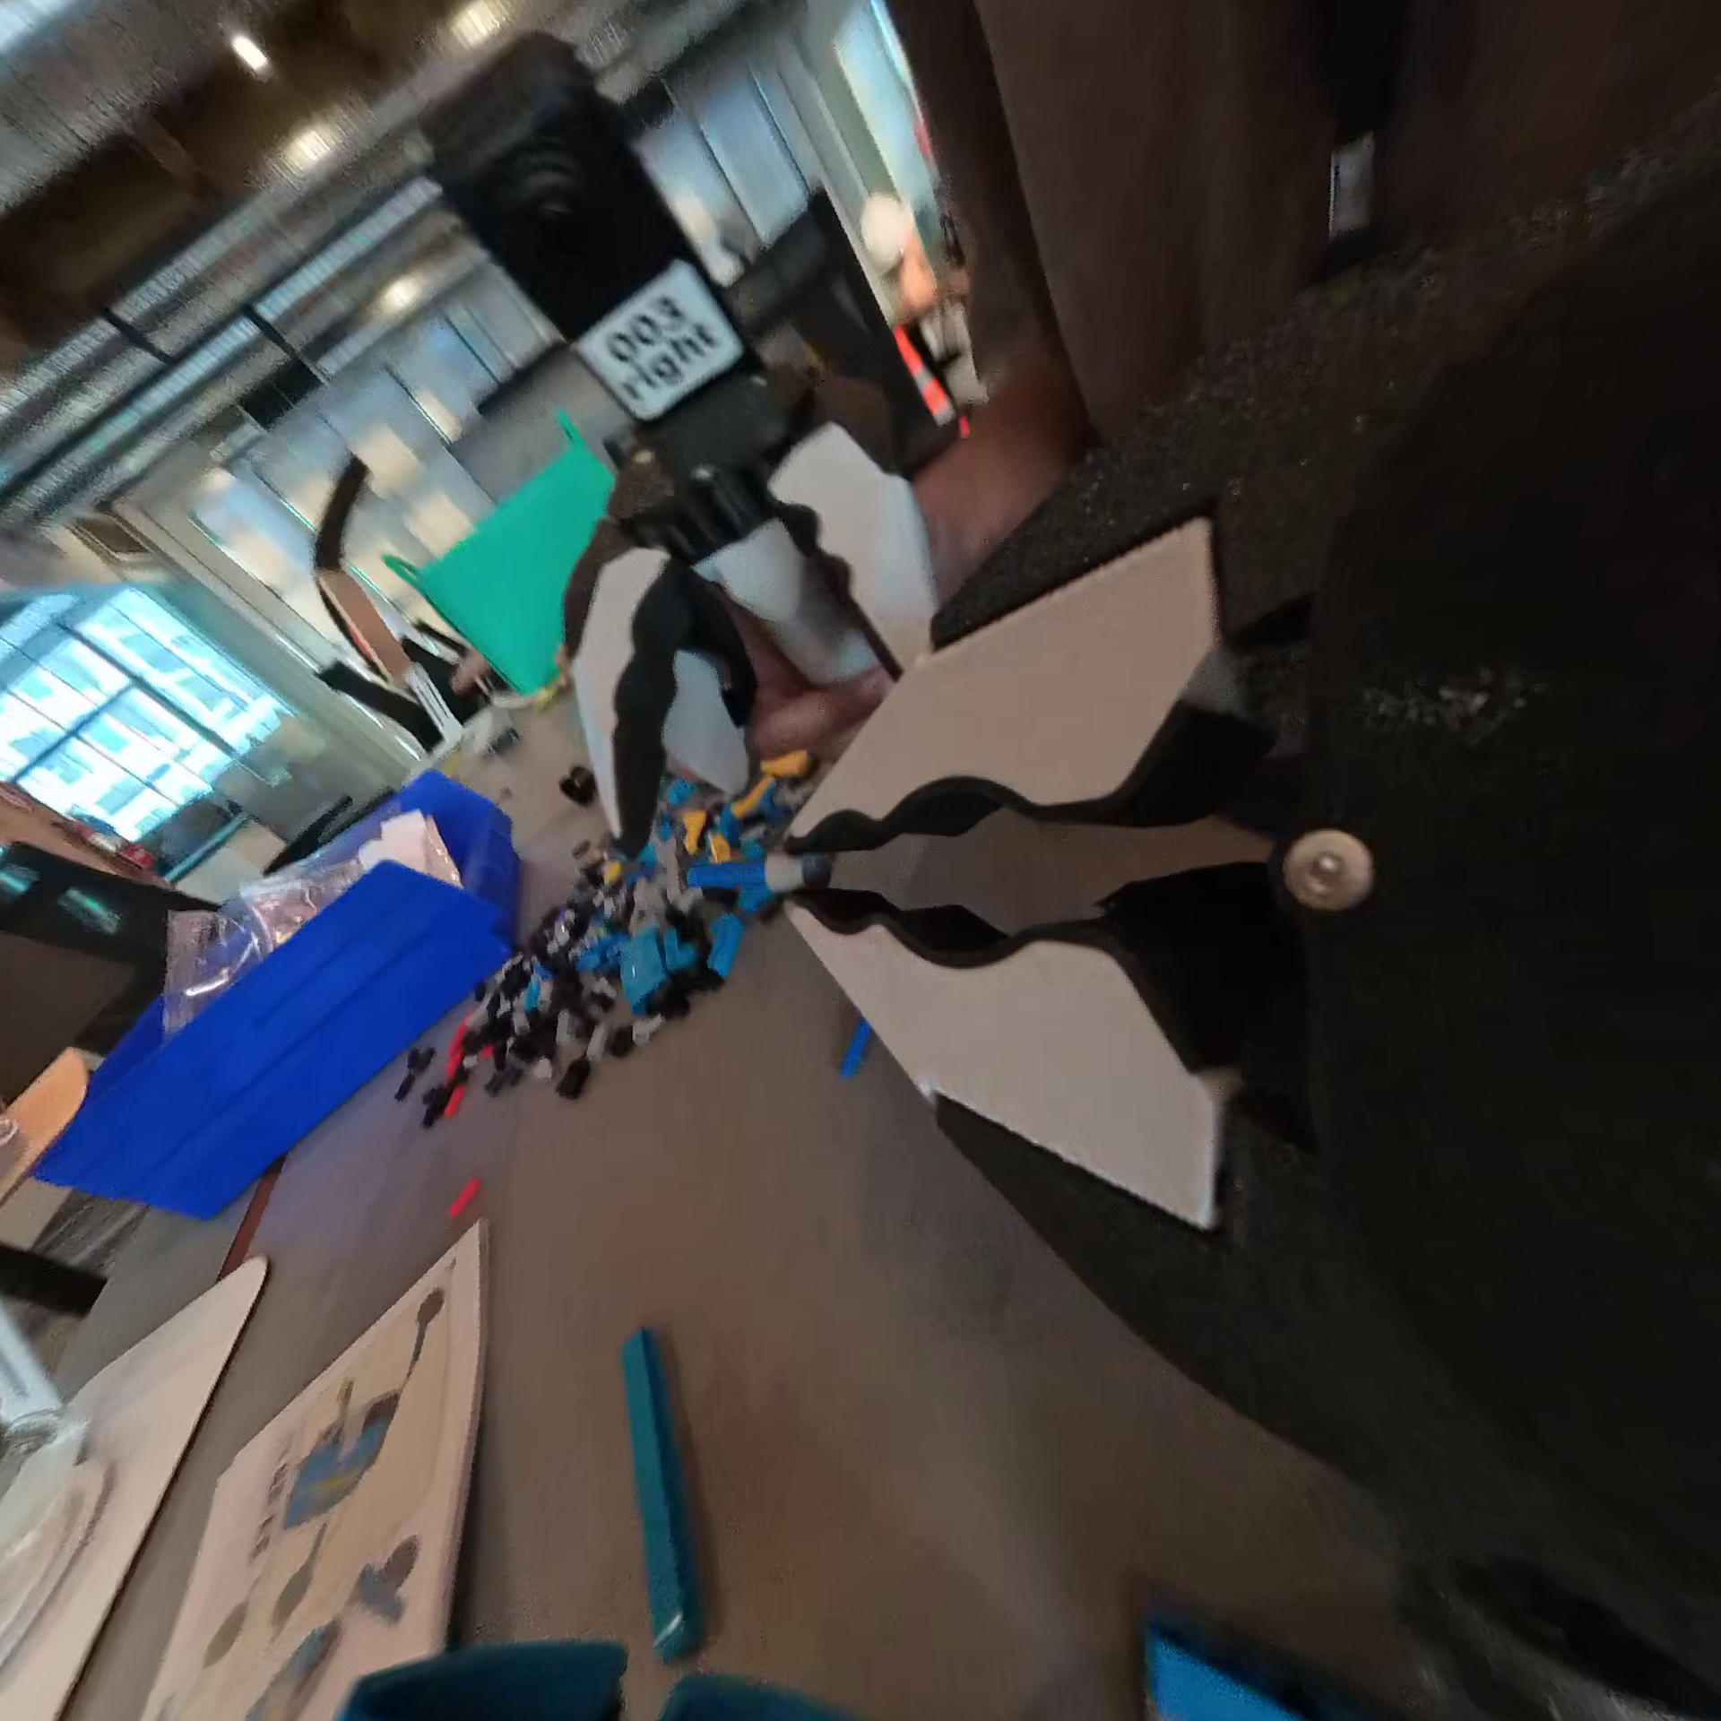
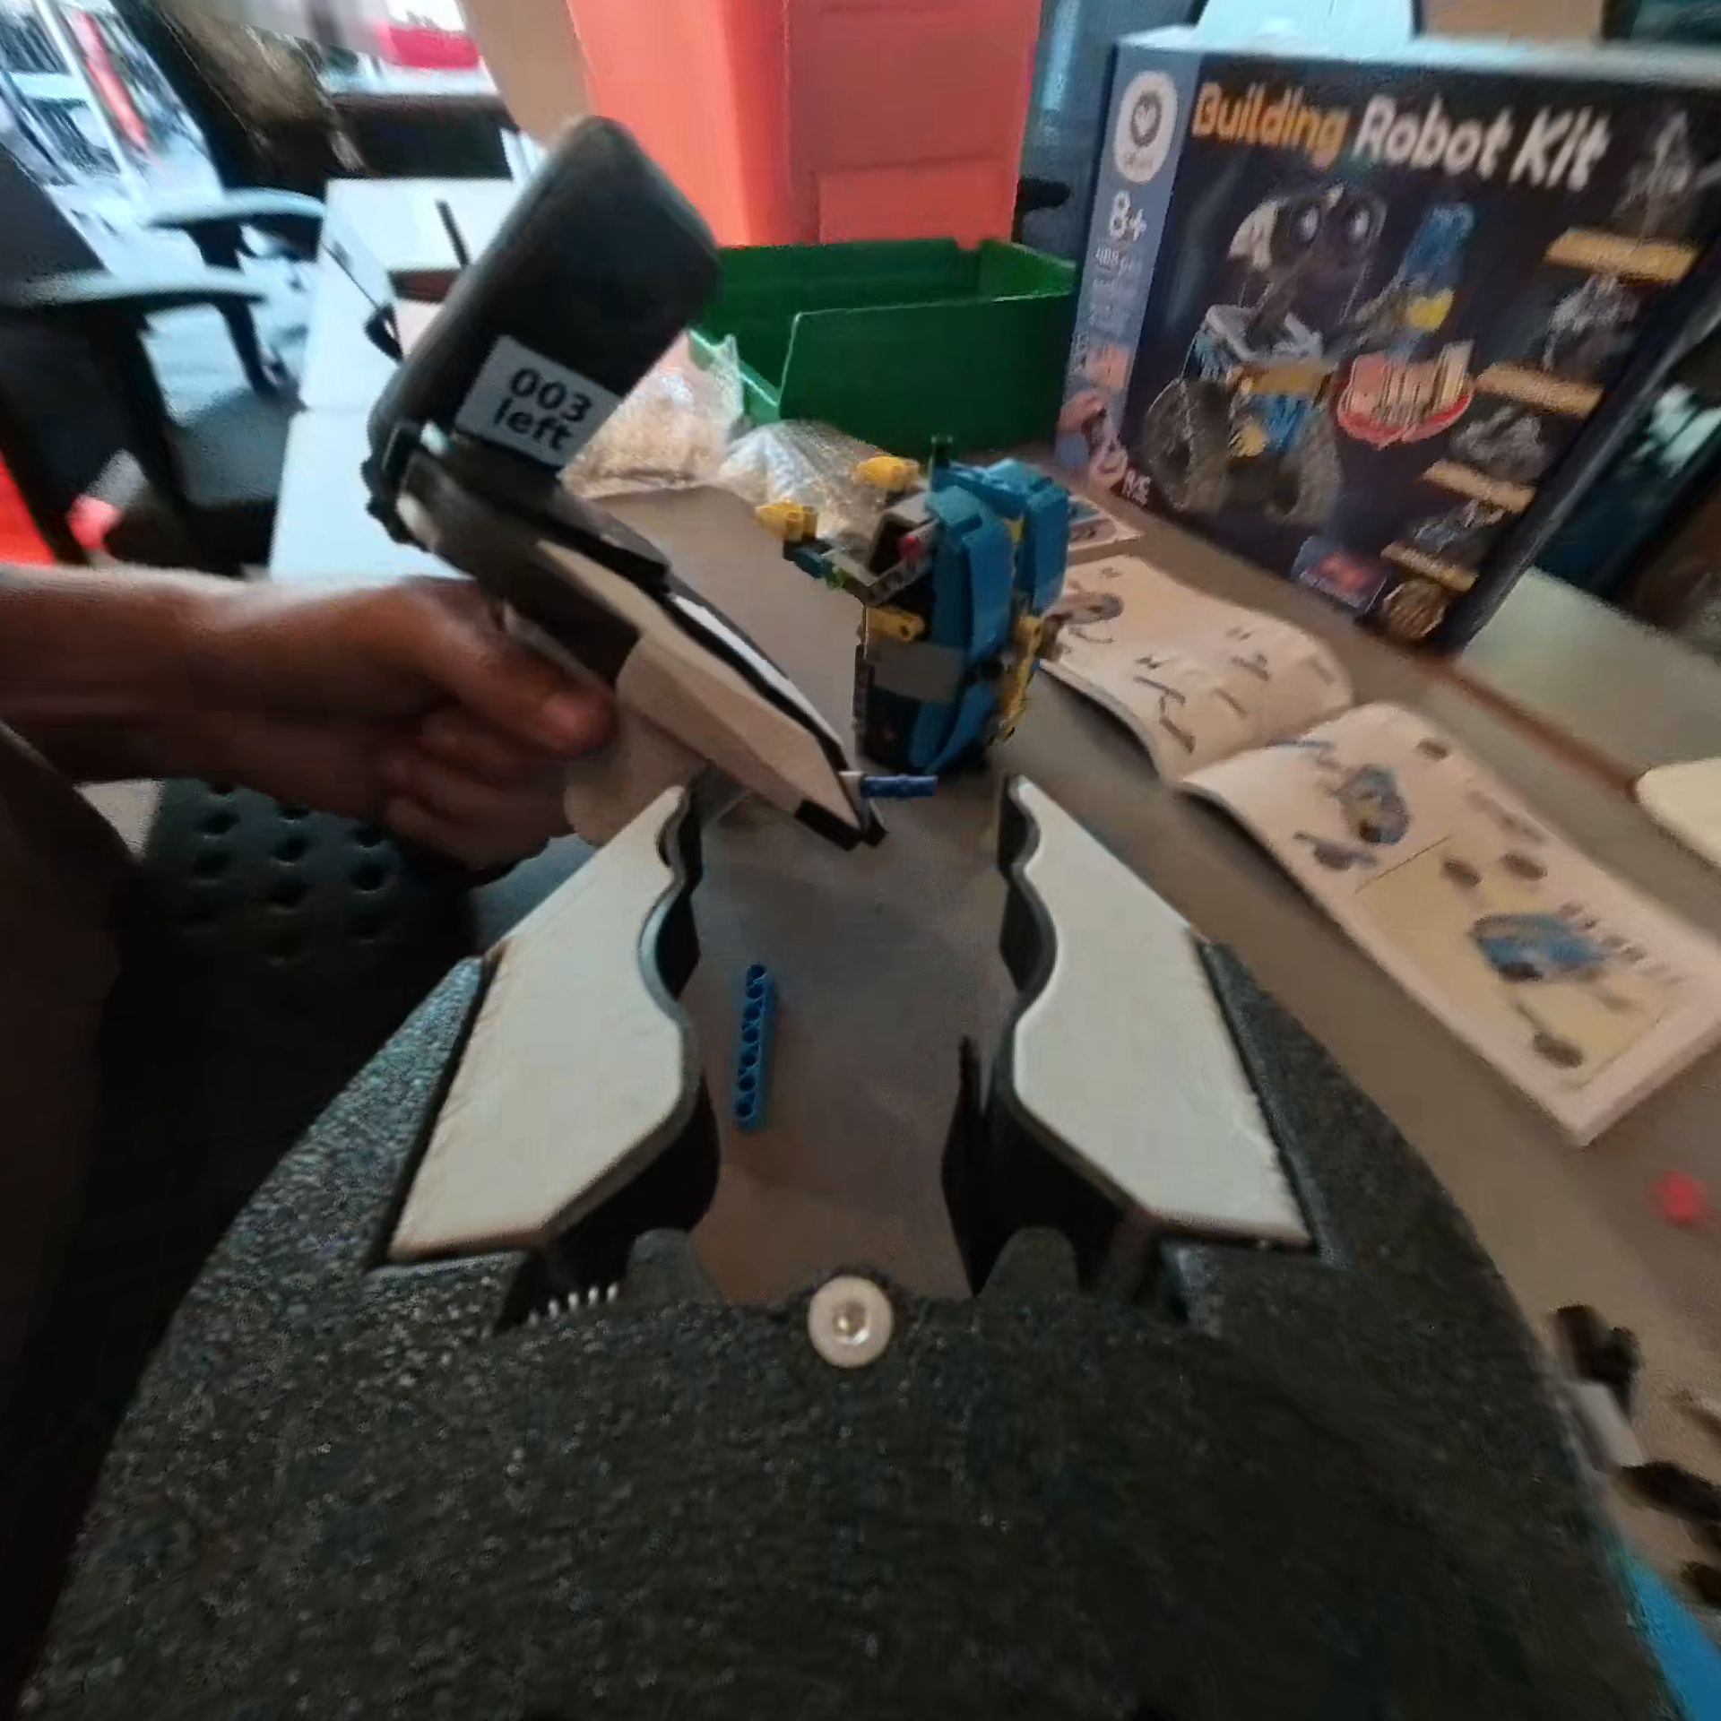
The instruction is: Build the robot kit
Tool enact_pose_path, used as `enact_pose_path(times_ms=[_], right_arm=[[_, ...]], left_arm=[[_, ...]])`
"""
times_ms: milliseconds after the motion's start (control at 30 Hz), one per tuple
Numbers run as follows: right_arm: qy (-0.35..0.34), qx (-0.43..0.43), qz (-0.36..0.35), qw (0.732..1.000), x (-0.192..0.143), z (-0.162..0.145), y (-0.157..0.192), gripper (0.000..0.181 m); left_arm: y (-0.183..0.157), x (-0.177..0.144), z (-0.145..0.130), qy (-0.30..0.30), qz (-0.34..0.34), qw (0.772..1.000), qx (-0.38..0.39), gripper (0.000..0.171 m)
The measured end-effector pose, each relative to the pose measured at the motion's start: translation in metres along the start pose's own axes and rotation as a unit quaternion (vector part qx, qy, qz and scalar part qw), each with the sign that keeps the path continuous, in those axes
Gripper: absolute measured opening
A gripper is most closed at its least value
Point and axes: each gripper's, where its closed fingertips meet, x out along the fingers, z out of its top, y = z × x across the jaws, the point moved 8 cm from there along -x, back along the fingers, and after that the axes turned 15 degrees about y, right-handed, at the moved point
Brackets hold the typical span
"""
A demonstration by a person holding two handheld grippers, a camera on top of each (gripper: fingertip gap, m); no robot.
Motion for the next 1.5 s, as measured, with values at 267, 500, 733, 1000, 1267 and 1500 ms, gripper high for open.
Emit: enact_pose_path(times_ms=[267, 500, 733, 1000, 1267, 1500], right_arm=[[-0.011, -0.04, -0.03, 0.999, 0.007, 0.005, 0.013, 0.047], [0.003, -0.067, -0.051, 0.996, 0.012, 0.002, 0.022, 0.04], [0.001, -0.054, -0.054, 0.997, 0.013, -0.004, 0.026, 0.039], [0.018, -0.071, -0.037, 0.997, 0.01, -0.009, 0.027, 0.036], [0.039, -0.098, 0.016, 0.994, 0.002, -0.002, 0.017, 0.053], [0.019, -0.101, 0.04, 0.994, 0.004, -0.004, 0.02, 0.033]], left_arm=[[-0.009, 0.0, 0.0, -0.003, -0.123, 0.987, -0.101, 0.006], [-0.013, 0.003, -0.005, 0.028, -0.11, 0.989, -0.099, 0.005], [-0.012, 0.004, -0.01, 0.035, -0.114, 0.986, -0.116, 0.004], [-0.013, 0.006, -0.015, 0.069, -0.123, 0.983, -0.115, 0.005], [-0.009, -0.003, -0.012, 0.112, -0.196, 0.962, -0.154, 0.005], [-0.014, 0.004, -0.014, 0.098, -0.227, 0.953, -0.177, 0.006]])
